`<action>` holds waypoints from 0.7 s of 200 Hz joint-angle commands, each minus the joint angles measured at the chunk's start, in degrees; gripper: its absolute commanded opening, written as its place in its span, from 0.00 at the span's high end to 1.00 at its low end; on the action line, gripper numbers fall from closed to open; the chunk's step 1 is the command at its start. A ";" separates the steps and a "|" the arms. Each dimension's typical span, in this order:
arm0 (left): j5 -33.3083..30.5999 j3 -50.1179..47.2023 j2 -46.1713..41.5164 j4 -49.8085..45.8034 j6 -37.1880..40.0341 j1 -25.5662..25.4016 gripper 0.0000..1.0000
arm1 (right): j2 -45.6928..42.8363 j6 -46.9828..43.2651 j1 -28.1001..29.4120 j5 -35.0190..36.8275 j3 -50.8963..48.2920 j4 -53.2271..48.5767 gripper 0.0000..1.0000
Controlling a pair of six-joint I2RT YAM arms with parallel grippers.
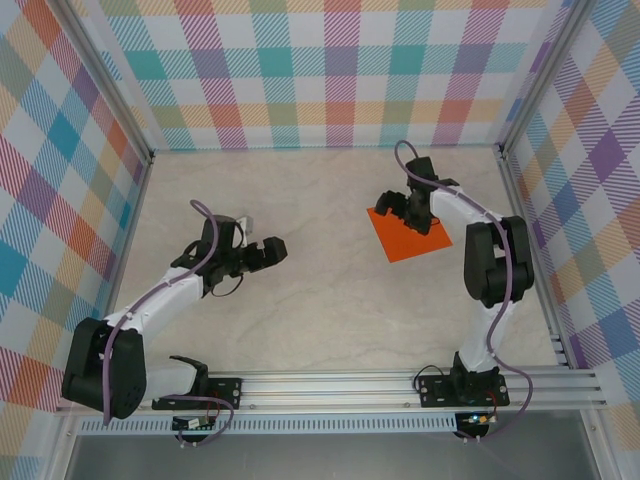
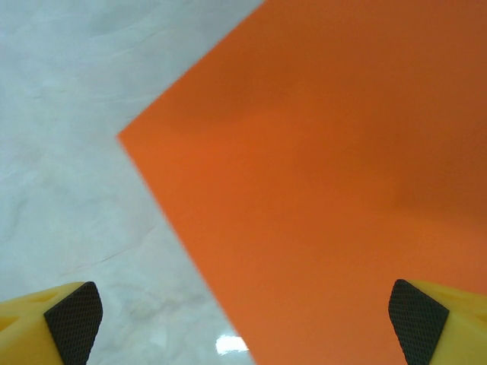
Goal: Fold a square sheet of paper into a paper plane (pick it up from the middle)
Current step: Move the square sheet of paper to the center of the table.
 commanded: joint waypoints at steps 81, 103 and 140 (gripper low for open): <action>-0.17 -3.05 -4.83 -3.86 -2.44 -1.89 0.00 | -8.14 15.83 3.60 1.03 -20.84 4.36 0.00; -0.34 -5.04 -7.75 -4.31 -3.74 -1.98 0.00 | -11.38 24.24 8.69 2.49 -25.56 6.31 0.00; -0.23 -6.69 -11.45 -8.66 -5.26 -2.17 0.00 | -13.44 31.06 18.13 8.07 -26.27 3.65 0.00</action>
